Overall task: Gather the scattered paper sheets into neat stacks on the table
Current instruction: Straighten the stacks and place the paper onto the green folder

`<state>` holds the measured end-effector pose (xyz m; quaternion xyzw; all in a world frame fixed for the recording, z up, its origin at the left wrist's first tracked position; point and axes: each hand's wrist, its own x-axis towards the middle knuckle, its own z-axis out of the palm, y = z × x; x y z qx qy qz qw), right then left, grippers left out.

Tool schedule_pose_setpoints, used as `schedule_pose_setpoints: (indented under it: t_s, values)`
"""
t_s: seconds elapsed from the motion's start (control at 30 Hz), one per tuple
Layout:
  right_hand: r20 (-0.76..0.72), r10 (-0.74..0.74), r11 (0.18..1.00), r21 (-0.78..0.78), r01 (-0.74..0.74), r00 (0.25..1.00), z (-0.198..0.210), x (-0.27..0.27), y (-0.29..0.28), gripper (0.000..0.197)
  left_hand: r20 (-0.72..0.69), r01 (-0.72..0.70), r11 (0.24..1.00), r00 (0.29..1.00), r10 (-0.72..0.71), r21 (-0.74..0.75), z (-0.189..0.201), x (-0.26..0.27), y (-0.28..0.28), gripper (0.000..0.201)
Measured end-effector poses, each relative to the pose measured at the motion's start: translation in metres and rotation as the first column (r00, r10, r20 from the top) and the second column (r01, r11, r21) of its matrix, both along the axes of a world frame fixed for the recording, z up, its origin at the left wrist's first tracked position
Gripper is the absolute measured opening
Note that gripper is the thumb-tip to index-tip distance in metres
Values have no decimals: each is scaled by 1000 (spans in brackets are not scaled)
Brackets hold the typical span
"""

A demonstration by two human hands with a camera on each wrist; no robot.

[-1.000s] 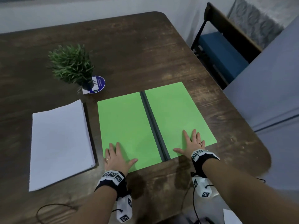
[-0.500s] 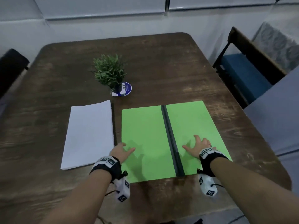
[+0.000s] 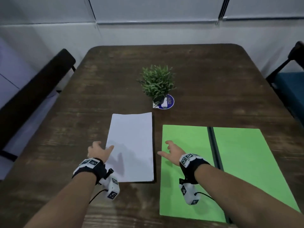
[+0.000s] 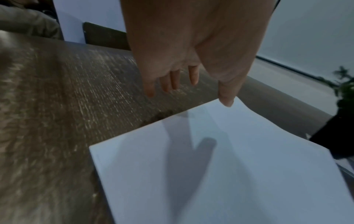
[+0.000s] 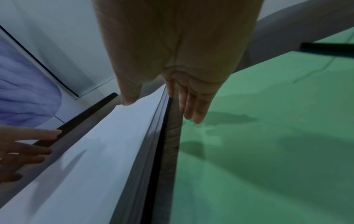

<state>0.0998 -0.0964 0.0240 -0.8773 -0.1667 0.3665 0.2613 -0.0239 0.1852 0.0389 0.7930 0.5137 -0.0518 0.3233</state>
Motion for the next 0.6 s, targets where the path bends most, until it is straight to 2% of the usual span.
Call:
schedule_pose_setpoints:
  t_s: [0.13,0.23,0.4,0.5,0.53,0.6]
  values:
    - [-73,-58,998,1,59,996,-20,7,48,82,22,-70,988,997,74,-139,-19,9,27,83]
    - [-85,-126,992,8,127,988,-27,16,77,74,26,-84,973,995,91,-216,-30,22,34,85]
    - [-165,-304,949,-135,284,938,-32,36,103,87,-119,-95,927,991,55,-363,-38,51,43,89]
    - [-231,-319,939,-212,272,919,-30,44,111,82,-143,-121,868,988,58,-482,-38,62,49,100]
    - [-244,-338,929,-240,281,909,-29,45,113,80,-157,-135,865,985,65,-484,-42,64,51,107]
    - [-250,-398,902,-283,326,883,-29,41,118,80,-206,-124,907,978,42,-402,-45,65,51,114]
